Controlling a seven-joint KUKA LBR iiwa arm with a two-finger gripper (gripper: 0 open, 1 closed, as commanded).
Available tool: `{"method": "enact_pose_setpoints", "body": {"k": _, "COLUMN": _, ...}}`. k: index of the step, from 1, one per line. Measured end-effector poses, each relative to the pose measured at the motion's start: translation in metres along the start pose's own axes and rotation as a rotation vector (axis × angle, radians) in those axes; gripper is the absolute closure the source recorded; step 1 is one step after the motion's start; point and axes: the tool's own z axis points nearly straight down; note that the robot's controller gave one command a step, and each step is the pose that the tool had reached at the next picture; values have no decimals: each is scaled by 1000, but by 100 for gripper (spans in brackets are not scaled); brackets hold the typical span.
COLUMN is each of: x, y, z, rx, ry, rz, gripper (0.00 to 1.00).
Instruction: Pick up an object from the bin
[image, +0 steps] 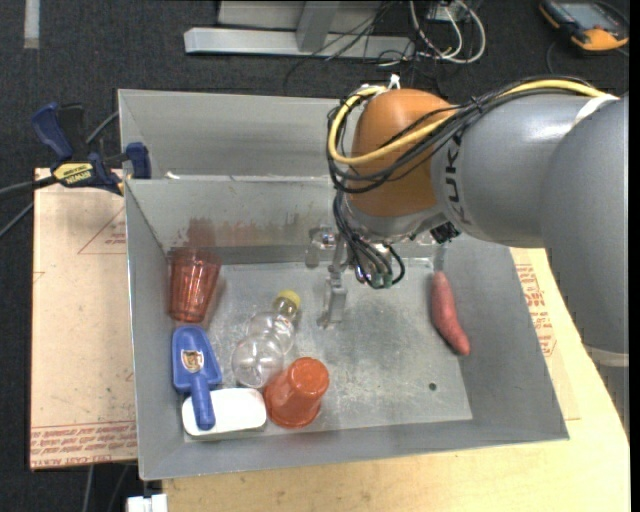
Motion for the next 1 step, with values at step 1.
{"method": "enact_pose_setpoints", "body": {"k": 1, "x": -2, "y": 0, "z": -5, "rx": -1, "ry": -7, "rz": 2, "gripper": 0}}
